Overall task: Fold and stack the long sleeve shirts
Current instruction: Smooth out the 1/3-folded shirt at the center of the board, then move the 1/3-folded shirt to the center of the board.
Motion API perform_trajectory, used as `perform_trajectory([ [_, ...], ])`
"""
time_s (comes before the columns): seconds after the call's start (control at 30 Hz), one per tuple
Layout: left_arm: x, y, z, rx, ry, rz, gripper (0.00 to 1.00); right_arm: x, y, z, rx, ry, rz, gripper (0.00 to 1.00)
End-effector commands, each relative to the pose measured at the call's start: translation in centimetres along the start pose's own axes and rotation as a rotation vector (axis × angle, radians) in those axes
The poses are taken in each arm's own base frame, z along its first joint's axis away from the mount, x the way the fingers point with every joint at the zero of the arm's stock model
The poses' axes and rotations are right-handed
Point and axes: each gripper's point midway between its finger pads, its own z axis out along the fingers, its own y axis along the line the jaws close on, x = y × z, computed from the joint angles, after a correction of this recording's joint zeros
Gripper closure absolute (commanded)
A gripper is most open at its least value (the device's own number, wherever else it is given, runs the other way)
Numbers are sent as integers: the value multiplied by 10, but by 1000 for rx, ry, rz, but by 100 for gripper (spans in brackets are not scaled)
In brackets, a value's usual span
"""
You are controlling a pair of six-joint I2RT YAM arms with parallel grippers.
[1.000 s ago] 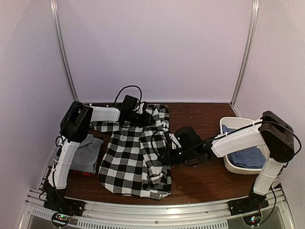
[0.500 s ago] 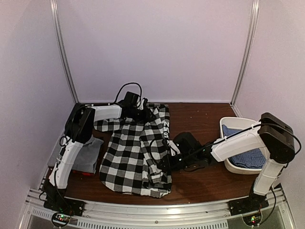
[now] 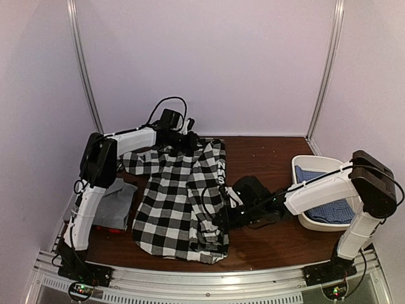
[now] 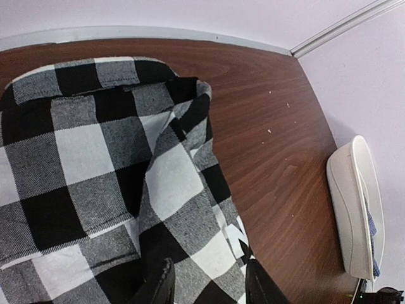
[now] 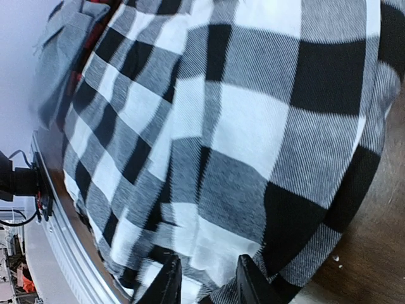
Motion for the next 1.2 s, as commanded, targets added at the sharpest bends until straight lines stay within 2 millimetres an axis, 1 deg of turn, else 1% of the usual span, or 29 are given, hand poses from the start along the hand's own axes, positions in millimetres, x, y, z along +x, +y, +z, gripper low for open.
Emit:
perform_trajectory([
  [0.0,-24,-38,-51,28,-51,89,61,-57,36,-29,-25,-168,-28,68],
  [0.13,-5,-40,-72,16,-31,68,61,-94,37,-29,-30,-250,4,68],
  [0.17,6,-35,-74,6,-14,49,61,-104,36,-28,-32,-268,13,68],
  [0.2,11,-36,-80,3,-12,42,61,-113,33,-26,-35,-286,22,68],
  [0.3,25,-39,-97,-6,-8,20,61,-137,20,-14,-50,-315,60,68],
  [0.37,37,-41,-108,-7,-1,6,61,-149,9,-4,-59,-326,88,69],
  [0.47,56,-42,-126,-12,5,-5,61,-162,-5,11,-79,-332,123,69],
  [0.53,73,-39,-137,-29,23,-6,61,-167,-15,20,-85,-335,149,69],
  [0.6,90,-34,-147,-54,42,0,61,-168,-25,29,-90,-331,175,69],
  [0.63,99,-29,-151,-80,57,4,60,-168,-29,33,-88,-331,186,69],
  [0.7,120,-20,-156,-108,99,4,60,-168,-39,40,-76,-329,203,69],
  [0.83,156,-6,-164,-142,151,-10,60,-161,-68,49,-10,-320,243,69],
  [0.93,183,5,-165,-171,200,-31,60,-157,-82,50,37,-315,260,69],
  [1.0,200,6,-161,-184,231,-26,60,-156,-89,49,60,-315,263,69],
  [1.1,223,16,-156,-228,271,-33,60,-157,-99,45,100,-319,266,69],
  [1.17,235,18,-152,-239,291,-43,60,-158,-106,41,117,-321,267,69],
])
